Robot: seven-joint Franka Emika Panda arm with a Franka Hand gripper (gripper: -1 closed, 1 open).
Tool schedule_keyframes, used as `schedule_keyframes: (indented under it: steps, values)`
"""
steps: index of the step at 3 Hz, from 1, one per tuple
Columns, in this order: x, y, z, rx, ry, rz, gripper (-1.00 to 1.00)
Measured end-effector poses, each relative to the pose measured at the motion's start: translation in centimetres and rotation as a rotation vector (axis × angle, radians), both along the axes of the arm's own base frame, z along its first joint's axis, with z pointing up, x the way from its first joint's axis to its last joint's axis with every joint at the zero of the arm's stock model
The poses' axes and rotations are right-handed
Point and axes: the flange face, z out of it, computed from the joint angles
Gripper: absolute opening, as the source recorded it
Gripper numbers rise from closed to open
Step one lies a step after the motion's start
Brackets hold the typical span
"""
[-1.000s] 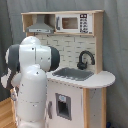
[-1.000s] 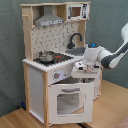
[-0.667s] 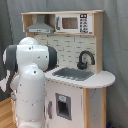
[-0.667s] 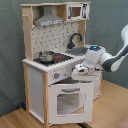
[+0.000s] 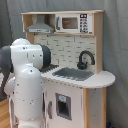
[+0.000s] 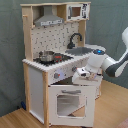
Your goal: Play with the kitchen
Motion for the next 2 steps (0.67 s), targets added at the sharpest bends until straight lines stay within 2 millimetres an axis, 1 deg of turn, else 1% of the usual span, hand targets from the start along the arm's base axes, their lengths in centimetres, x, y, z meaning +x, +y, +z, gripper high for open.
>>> schedule_keyframes:
  steps: [1,2]
  values:
    - [-2.4,1.7,-0.6,0.024,-0.007,-0.020,-1.00]
    - [-3.9,2.6,-0.9,0.048,-0.003,-0.072,-1.00]
